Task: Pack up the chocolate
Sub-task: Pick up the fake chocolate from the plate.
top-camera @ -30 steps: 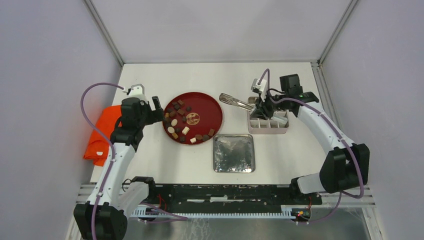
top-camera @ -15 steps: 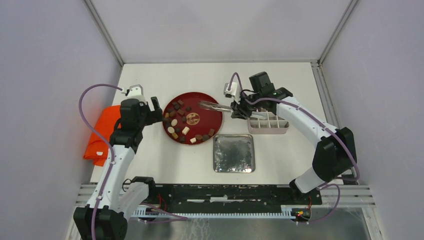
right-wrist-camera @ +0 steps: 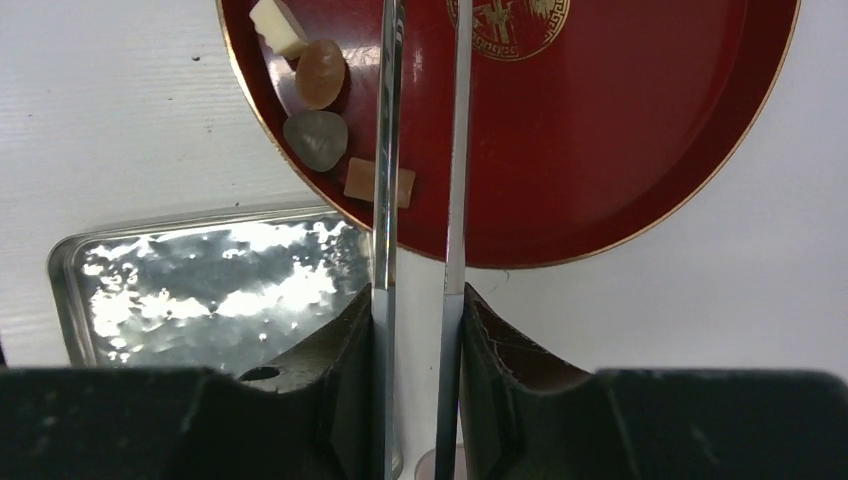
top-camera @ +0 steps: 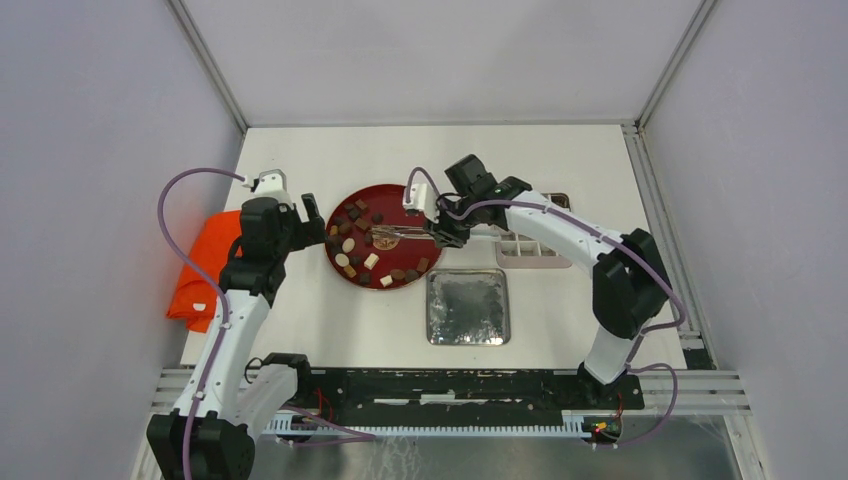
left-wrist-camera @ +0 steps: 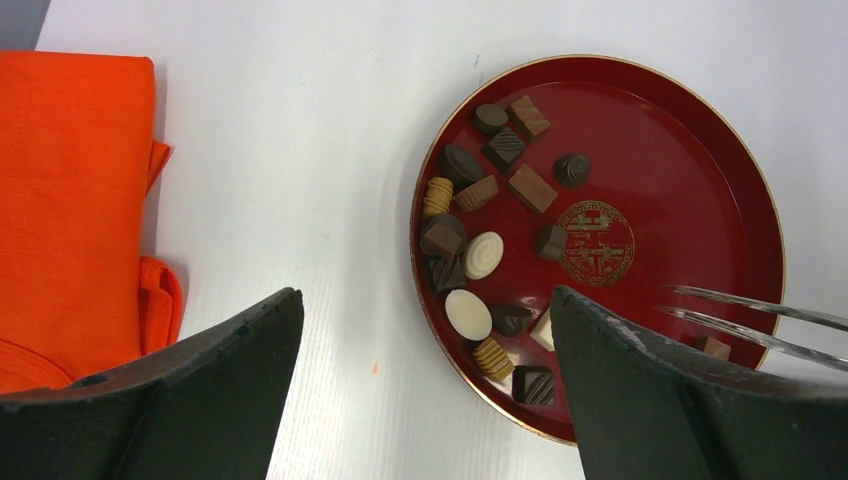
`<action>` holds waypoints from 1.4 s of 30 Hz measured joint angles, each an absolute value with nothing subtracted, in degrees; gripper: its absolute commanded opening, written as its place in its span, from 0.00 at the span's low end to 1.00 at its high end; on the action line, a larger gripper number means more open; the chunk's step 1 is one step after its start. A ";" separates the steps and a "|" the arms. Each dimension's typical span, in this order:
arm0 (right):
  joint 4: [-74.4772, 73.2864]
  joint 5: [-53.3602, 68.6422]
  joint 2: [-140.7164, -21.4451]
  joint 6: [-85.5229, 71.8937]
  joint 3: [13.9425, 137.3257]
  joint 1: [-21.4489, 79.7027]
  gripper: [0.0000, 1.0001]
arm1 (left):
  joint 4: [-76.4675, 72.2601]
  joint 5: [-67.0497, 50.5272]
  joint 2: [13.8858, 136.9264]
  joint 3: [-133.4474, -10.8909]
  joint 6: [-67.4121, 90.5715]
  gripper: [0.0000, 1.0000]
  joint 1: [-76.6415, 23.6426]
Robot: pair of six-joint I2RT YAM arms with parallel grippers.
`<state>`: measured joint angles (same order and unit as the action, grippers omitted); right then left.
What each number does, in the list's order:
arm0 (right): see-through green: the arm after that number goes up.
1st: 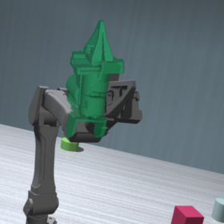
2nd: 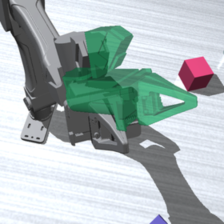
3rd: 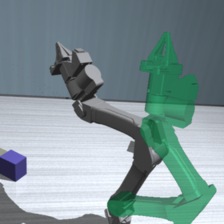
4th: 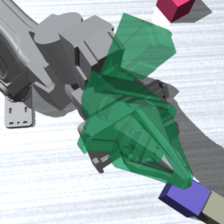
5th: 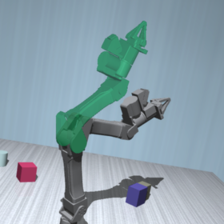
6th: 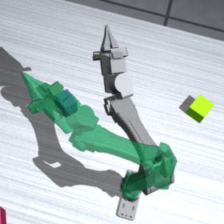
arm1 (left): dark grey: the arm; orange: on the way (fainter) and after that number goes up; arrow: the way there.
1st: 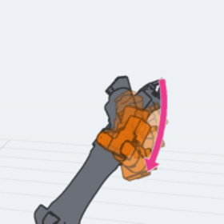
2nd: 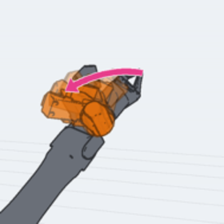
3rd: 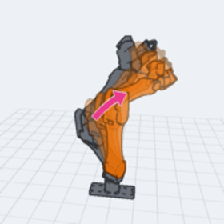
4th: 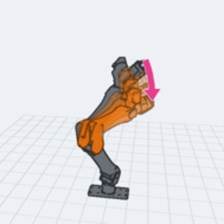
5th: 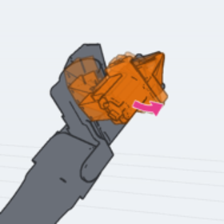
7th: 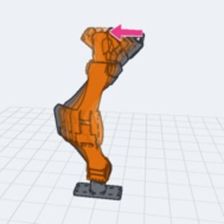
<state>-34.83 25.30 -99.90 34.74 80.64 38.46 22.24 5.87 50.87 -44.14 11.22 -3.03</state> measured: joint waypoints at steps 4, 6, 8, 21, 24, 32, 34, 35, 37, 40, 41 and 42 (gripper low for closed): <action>-35.14 22.74 -103.77 34.24 83.92 39.79 0.36 | 22.24 5.87 50.87 -44.12 11.22 0.97 -3.03; -35.44 21.45 -105.45 34.09 85.38 40.16 0.36 | 22.24 5.87 50.87 -44.12 11.22 0.97 -3.03; -35.57 20.27 -107.11 34.04 86.56 40.53 0.36 | 22.24 5.87 50.87 -44.12 11.22 0.97 -3.03; -38.00 17.69 -112.75 34.09 89.49 40.88 0.39 | 22.24 5.80 50.87 -44.12 11.22 0.97 -3.03; -38.30 17.69 -113.69 34.09 90.45 40.91 0.40 | 22.24 5.76 50.87 -44.12 11.22 0.97 -3.03; -38.65 17.69 -115.63 34.04 92.97 41.19 0.43 | 22.24 5.69 50.87 -44.12 11.22 0.97 -3.03; -38.81 17.69 -116.14 34.02 93.71 41.28 0.45 | 22.24 5.69 50.87 -44.12 11.22 0.97 -3.03; -38.79 17.72 -116.38 33.98 94.00 41.28 0.46 | 22.22 5.69 50.87 -44.12 11.22 0.96 -3.03; -38.81 17.72 -116.64 33.85 94.06 41.30 0.46 | 22.24 5.69 50.87 -44.12 11.22 0.97 -3.03; -38.87 17.67 -117.01 33.85 94.06 41.41 0.46 | 22.24 5.69 50.87 -44.12 11.22 0.97 -3.03; -38.94 17.67 -117.14 33.82 94.06 41.45 0.46 | 22.24 5.67 50.87 -44.12 11.22 0.97 -3.03; -39.00 17.67 -117.21 33.82 94.06 41.50 0.46 | 22.24 5.67 50.87 -44.12 11.22 0.97 -3.03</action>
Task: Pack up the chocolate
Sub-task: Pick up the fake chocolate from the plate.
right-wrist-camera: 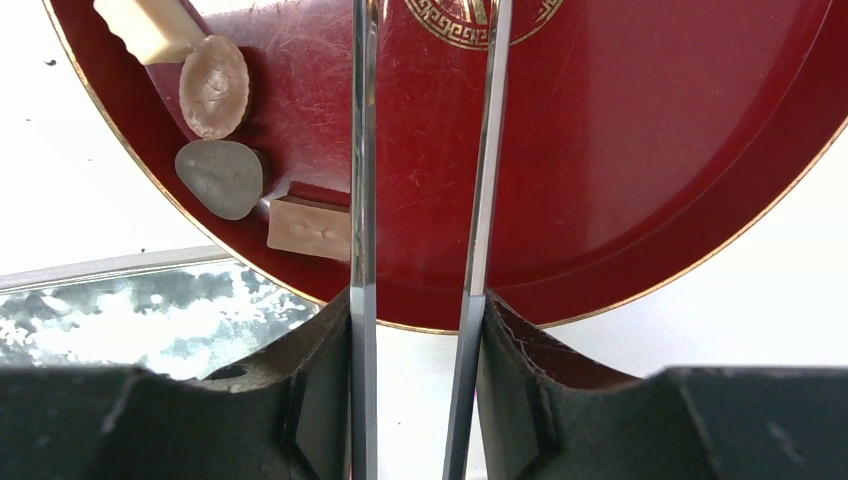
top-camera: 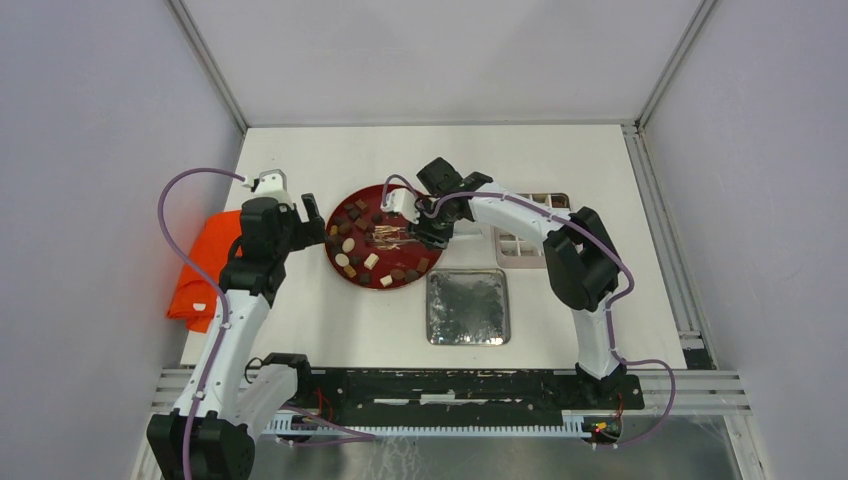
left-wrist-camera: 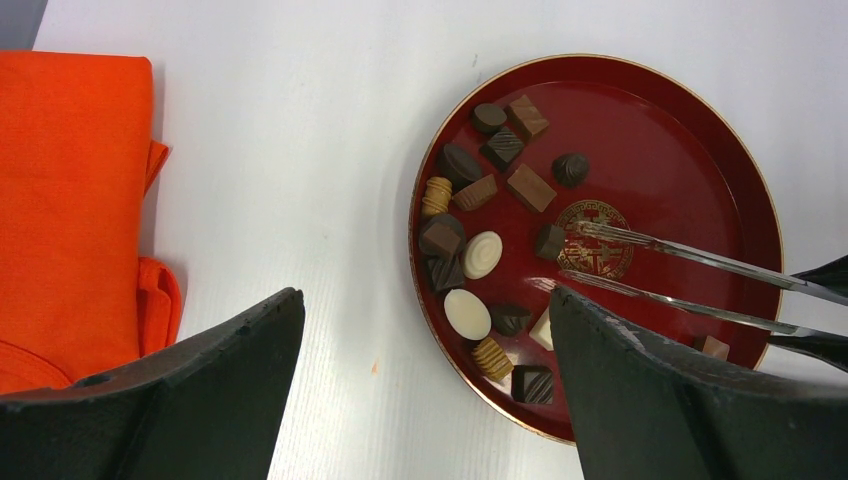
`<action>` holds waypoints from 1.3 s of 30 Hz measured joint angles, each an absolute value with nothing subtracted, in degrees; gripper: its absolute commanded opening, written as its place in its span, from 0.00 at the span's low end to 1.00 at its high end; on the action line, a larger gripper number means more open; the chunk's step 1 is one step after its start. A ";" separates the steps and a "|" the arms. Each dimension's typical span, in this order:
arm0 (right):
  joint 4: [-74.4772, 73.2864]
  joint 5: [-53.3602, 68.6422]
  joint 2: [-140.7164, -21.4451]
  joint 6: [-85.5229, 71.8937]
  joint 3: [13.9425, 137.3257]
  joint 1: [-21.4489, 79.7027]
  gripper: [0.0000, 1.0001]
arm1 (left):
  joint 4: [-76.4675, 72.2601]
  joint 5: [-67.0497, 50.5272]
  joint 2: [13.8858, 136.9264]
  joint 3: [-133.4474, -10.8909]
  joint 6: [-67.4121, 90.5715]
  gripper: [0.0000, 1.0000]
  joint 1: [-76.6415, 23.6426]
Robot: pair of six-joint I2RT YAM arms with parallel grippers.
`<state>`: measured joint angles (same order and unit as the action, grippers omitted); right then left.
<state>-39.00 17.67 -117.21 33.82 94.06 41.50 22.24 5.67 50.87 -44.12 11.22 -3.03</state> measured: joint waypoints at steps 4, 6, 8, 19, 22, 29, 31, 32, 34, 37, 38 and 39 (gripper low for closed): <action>-39.72 17.69 -117.40 33.71 94.67 41.63 0.46 | 22.24 5.67 50.87 -44.12 11.22 0.96 -3.03; -39.92 17.74 -117.78 33.65 95.53 41.67 0.46 | 22.24 5.67 50.87 -44.12 11.22 0.96 -3.03; -39.94 17.74 -118.21 33.47 96.23 41.74 0.46 | 22.24 5.67 50.87 -44.12 11.22 0.96 -3.03; -40.45 17.82 -121.16 32.73 98.67 42.35 0.46 | 22.24 5.67 50.87 -44.12 11.22 0.96 -3.03; -40.80 17.80 -121.71 32.60 99.48 42.44 0.44 | 22.24 5.67 50.87 -44.12 11.22 0.96 -3.03; -40.97 17.80 -121.84 32.58 99.66 42.76 0.37 | 22.24 5.67 50.87 -44.12 11.22 0.96 -3.03; -41.04 17.80 -121.84 32.58 99.68 42.76 0.30 | 22.24 5.67 50.87 -44.12 11.22 0.96 -3.03; -41.12 17.80 -121.86 32.58 99.77 42.76 0.26 | 22.24 5.67 50.87 -44.12 11.22 0.96 -3.03; -41.25 17.80 -121.89 32.58 99.94 42.76 0.18 | 22.24 5.67 50.87 -44.12 11.22 0.96 -3.03; -41.25 17.80 -121.89 32.60 99.96 42.76 0.10 | 22.24 5.67 50.87 -44.12 11.22 0.96 -3.03; -41.28 17.80 -121.89 32.60 99.96 42.76 0.07 | 22.24 5.69 50.87 -44.12 11.22 0.96 -3.03; -41.28 17.82 -121.84 32.60 99.96 42.76 0.06 | 22.24 5.69 50.87 -44.12 11.22 0.96 -3.03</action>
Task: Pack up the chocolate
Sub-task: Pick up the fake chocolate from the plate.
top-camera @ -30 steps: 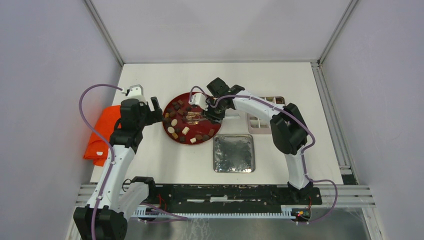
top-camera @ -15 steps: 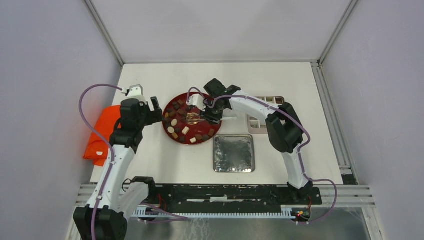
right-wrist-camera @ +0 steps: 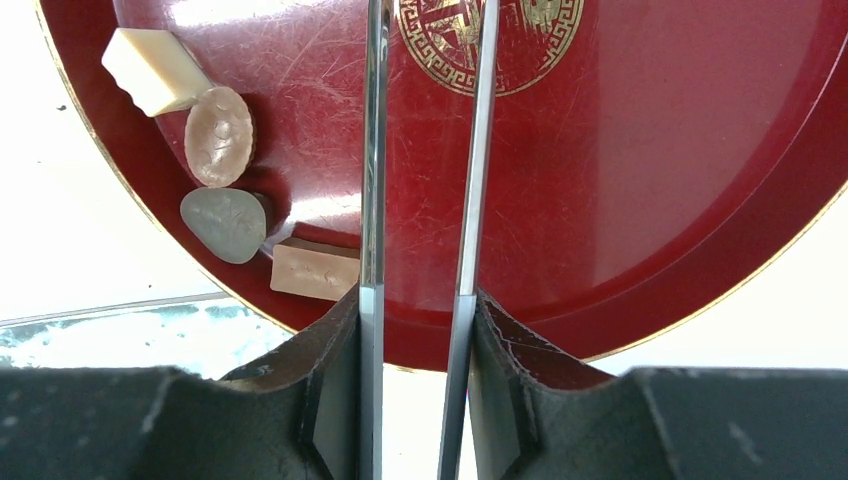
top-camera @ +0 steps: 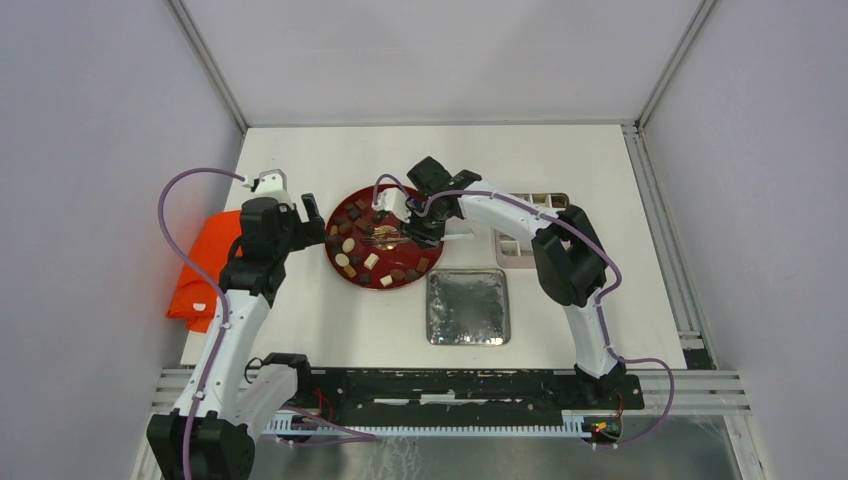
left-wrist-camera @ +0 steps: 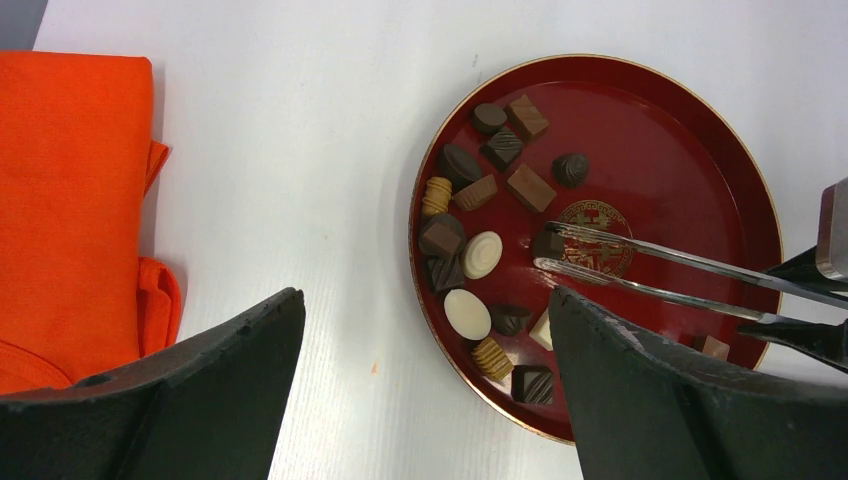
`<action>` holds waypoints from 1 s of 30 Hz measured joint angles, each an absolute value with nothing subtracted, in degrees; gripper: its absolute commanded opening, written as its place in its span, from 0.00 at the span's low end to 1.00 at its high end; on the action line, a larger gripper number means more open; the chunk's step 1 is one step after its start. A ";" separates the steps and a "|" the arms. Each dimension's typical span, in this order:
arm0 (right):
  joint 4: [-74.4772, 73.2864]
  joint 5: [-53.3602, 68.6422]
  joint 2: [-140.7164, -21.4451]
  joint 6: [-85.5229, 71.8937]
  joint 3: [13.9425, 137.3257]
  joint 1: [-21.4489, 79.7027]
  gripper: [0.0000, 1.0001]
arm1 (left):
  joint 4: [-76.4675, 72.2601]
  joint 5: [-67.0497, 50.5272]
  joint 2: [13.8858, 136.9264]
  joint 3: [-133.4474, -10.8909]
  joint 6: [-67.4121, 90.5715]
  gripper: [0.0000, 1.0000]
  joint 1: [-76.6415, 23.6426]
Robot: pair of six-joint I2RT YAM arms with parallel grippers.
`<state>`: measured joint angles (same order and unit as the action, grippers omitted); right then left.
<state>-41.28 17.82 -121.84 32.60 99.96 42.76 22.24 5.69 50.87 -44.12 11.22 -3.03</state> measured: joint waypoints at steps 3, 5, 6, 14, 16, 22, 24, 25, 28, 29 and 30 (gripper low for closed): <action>-41.28 17.91 -120.70 32.60 99.33 42.74 0.02 | 22.24 5.69 50.87 -44.12 11.22 0.96 -3.03; -41.12 18.02 -118.69 32.62 97.93 42.54 0.01 | 22.24 5.69 50.87 -44.12 11.22 0.96 -3.03; -41.06 18.20 -117.19 32.64 96.84 42.35 0.01 | 22.24 5.69 50.85 -44.12 11.22 0.96 -3.03; -39.92 21.19 -98.41 33.12 82.48 37.39 0.01 | 22.24 5.67 50.50 -44.12 11.22 0.96 -3.03; -39.35 22.09 -95.26 33.34 79.48 35.16 0.01 | 22.24 5.65 50.50 -44.12 11.22 0.96 -3.03; -39.55 24.16 -88.47 33.32 71.66 27.79 0.01 | 22.22 5.56 50.50 -44.12 11.22 0.96 -3.03; -39.83 24.77 -86.30 33.32 69.89 24.99 0.01 | 22.24 5.45 50.50 -44.12 11.22 0.96 -3.03; -39.92 25.02 -84.99 33.34 69.06 23.33 0.00 | 22.24 5.45 50.50 -44.12 11.22 0.96 -3.03; -40.14 25.61 -80.64 33.78 66.81 19.16 0.00 | 22.24 5.41 50.50 -44.12 11.22 0.96 -3.03; -40.47 25.76 -79.07 34.04 66.06 17.72 0.00 | 22.24 5.39 50.50 -44.12 11.22 0.96 -3.03; -40.88 25.91 -77.71 34.44 65.47 16.49 0.00 | 22.24 5.39 50.50 -44.12 11.22 0.96 -3.03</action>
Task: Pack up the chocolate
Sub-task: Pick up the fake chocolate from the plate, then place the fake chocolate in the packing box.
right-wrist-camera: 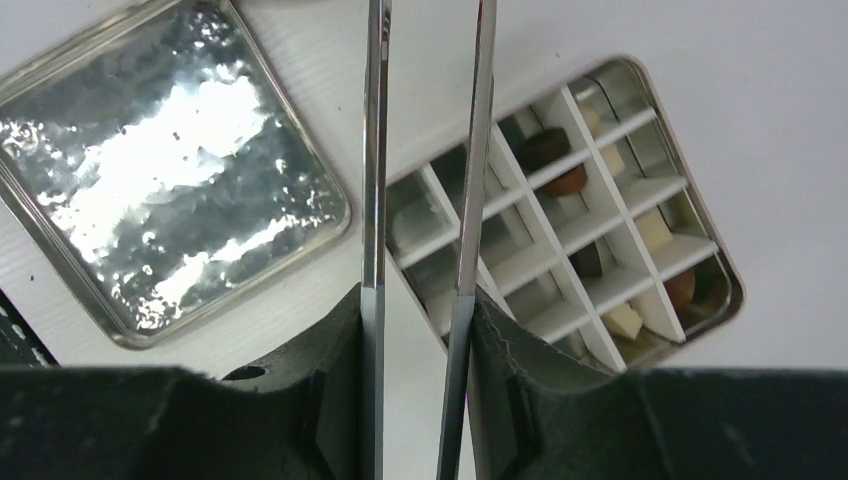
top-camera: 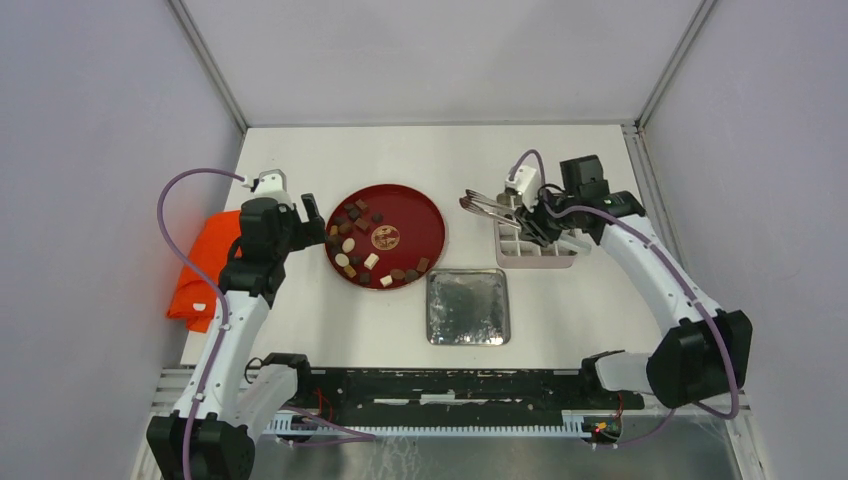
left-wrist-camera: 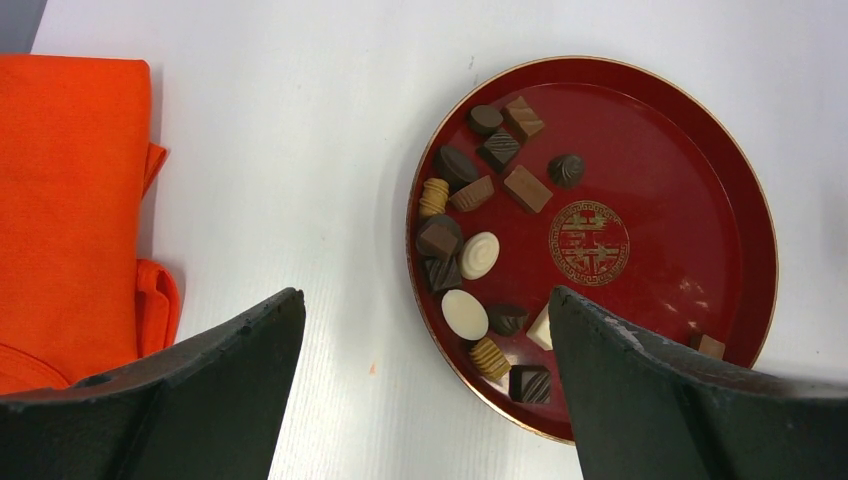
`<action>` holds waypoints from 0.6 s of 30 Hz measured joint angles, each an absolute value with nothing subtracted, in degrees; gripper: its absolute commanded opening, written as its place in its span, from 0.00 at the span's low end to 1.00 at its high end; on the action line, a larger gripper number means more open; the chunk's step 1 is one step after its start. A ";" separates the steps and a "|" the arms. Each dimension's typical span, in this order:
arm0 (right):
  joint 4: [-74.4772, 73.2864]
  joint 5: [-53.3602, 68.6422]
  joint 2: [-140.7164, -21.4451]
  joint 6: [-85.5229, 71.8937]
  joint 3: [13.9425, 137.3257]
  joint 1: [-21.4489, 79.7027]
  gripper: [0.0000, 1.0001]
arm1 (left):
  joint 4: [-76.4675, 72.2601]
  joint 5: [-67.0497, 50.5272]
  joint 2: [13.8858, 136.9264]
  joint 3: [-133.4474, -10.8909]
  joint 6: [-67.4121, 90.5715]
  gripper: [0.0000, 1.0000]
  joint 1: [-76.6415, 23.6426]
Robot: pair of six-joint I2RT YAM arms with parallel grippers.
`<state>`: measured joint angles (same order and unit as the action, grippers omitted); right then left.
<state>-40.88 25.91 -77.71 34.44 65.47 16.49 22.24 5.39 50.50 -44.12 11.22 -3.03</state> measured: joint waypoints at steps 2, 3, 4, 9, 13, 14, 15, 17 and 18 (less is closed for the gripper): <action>-42.30 26.17 -74.85 35.64 64.16 13.26 0.00 | 22.24 5.32 50.50 -44.12 11.22 0.96 -3.03; -42.92 26.28 -73.93 36.29 63.70 12.01 0.01 | 22.24 5.28 50.50 -44.12 11.22 0.96 -3.03; -43.77 26.52 -72.88 37.28 63.05 10.17 0.01 | 22.24 5.23 50.50 -44.12 11.22 0.96 -3.03; -48.62 26.70 -71.05 42.48 60.88 1.28 0.02 | 22.24 4.36 50.50 -44.12 11.22 0.96 -3.03; -51.31 26.76 -71.05 46.00 59.35 -3.53 0.04 | 22.24 4.32 50.50 -44.12 11.22 0.96 -3.03; -51.94 26.85 -71.05 46.76 58.87 -4.08 0.04 | 22.24 4.29 50.50 -44.12 11.22 0.96 -3.03; -52.47 26.94 -71.05 47.44 58.41 -4.38 0.05 | 22.24 4.29 50.50 -44.12 11.22 0.96 -3.03; -53.74 27.33 -71.09 48.58 57.78 -4.51 0.07 | 22.22 4.21 50.50 -44.10 11.22 0.96 -3.03; -54.08 27.53 -71.09 49.04 57.58 -4.51 0.07 | 22.24 4.16 50.50 -44.10 11.22 0.96 -3.03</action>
